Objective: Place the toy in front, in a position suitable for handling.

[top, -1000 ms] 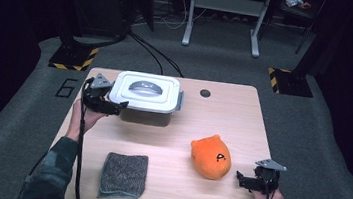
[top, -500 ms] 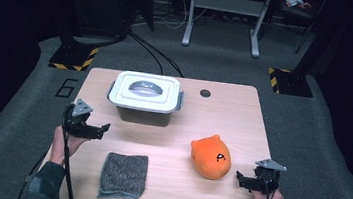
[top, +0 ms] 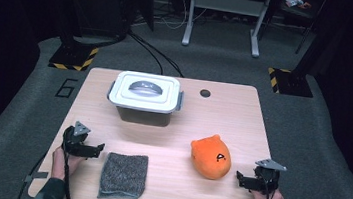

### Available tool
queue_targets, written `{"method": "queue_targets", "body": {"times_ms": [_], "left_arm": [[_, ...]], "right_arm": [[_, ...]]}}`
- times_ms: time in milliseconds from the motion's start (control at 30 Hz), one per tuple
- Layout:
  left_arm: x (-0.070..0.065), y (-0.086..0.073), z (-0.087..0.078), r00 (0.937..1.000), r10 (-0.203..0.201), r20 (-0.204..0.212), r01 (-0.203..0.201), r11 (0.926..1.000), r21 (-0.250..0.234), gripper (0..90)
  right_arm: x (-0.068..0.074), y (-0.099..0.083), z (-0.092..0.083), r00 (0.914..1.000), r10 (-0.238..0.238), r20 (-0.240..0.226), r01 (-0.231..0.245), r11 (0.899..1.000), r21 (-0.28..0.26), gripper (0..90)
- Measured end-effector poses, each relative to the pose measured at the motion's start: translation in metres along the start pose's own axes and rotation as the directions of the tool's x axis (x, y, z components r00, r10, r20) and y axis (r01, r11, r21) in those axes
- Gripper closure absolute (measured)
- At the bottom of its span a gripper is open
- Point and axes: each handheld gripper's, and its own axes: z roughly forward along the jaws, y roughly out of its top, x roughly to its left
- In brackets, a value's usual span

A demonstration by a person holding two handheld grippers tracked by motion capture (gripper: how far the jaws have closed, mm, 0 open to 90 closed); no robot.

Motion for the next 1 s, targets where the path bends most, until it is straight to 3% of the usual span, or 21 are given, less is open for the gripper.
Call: {"method": "queue_targets", "body": {"times_ms": [133, 233, 333, 367, 833, 933, 1000], "left_arm": [[0.000, -0.002, 0.007, 0.9996, 0.028, 0.009, -0.028, 0.9983, 0.050, 2.1], [0.000, -0.004, 0.010, 0.9997, 0.008, 0.025, -0.009, 0.9993, 0.035, 2.3], [0.003, -0.010, 0.011, 0.9981, -0.037, 0.049, 0.037, 0.9993, 0.004, 2.1], [0.005, -0.010, 0.011, 0.9977, -0.046, 0.051, 0.045, 0.9989, 0.014, 1.8], [0.005, -0.009, 0.012, 0.9974, -0.033, 0.063, 0.031, 0.9992, 0.025, 0.0], [0.004, -0.009, 0.013, 0.9978, -0.030, 0.059, 0.030, 0.9995, 0.014, 0.3], [0.004, -0.009, 0.013, 0.9978, -0.030, 0.058, 0.030, 0.9995, 0.013, 0.2]], "right_arm": [[0.001, 0.000, 0.000, 0.9998, -0.015, 0.010, 0.015, 1.000, -0.003, 0.0], [0.001, 0.000, 0.000, 0.9999, -0.013, 0.009, 0.013, 1.000, -0.002, 0.0], [0.000, 0.000, 0.000, 1.0000, -0.006, -0.001, 0.006, 1.000, 0.001, 0.0], [0.000, 0.000, 0.000, 1.0000, -0.002, -0.002, 0.002, 1.000, 0.001, 0.0], [0.003, 0.001, -0.004, 0.9997, 0.020, 0.012, -0.021, 0.999, 0.041, 0.1], [0.003, 0.000, -0.011, 0.9986, 0.047, -0.026, -0.046, 0.998, 0.038, 0.5], [0.005, 0.001, -0.017, 0.9989, 0.041, -0.024, -0.040, 0.999, 0.037, 0.6]]}}
